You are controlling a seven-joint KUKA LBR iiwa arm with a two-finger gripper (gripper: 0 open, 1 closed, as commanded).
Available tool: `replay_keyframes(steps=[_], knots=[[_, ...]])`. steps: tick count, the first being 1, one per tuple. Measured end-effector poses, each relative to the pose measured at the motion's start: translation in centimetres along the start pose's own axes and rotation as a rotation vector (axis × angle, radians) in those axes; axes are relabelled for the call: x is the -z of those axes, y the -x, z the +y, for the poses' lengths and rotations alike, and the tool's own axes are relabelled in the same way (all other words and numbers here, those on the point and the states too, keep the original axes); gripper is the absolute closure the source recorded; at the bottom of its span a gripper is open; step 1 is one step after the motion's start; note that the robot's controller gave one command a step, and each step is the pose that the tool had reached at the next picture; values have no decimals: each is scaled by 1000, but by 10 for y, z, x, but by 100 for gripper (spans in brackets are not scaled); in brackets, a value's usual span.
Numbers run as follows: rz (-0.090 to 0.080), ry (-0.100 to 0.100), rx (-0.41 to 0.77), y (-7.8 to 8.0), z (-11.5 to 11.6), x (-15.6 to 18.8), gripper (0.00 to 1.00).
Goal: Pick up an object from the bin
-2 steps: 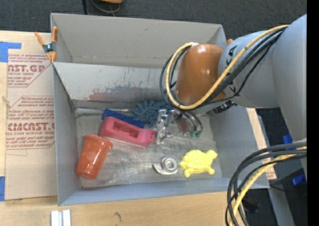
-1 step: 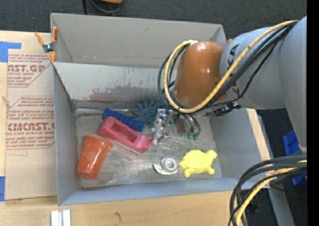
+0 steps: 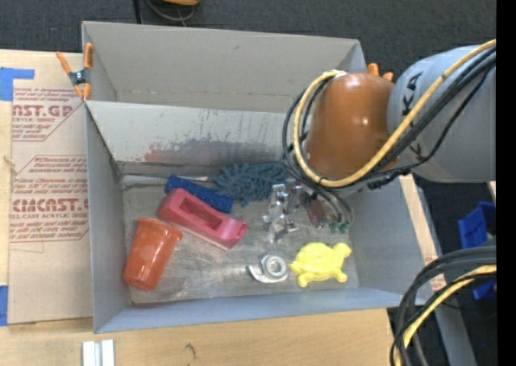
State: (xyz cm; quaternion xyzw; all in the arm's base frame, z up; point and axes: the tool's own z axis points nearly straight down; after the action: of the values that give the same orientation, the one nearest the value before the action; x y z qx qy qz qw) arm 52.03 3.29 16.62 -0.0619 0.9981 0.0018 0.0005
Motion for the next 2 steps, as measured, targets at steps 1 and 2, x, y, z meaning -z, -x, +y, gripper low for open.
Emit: replay_keyframes(steps=[1,2], knots=[[5,-3,-6,-2,-8,60,100],[6,-1,249,-36,-25,-47,0]])
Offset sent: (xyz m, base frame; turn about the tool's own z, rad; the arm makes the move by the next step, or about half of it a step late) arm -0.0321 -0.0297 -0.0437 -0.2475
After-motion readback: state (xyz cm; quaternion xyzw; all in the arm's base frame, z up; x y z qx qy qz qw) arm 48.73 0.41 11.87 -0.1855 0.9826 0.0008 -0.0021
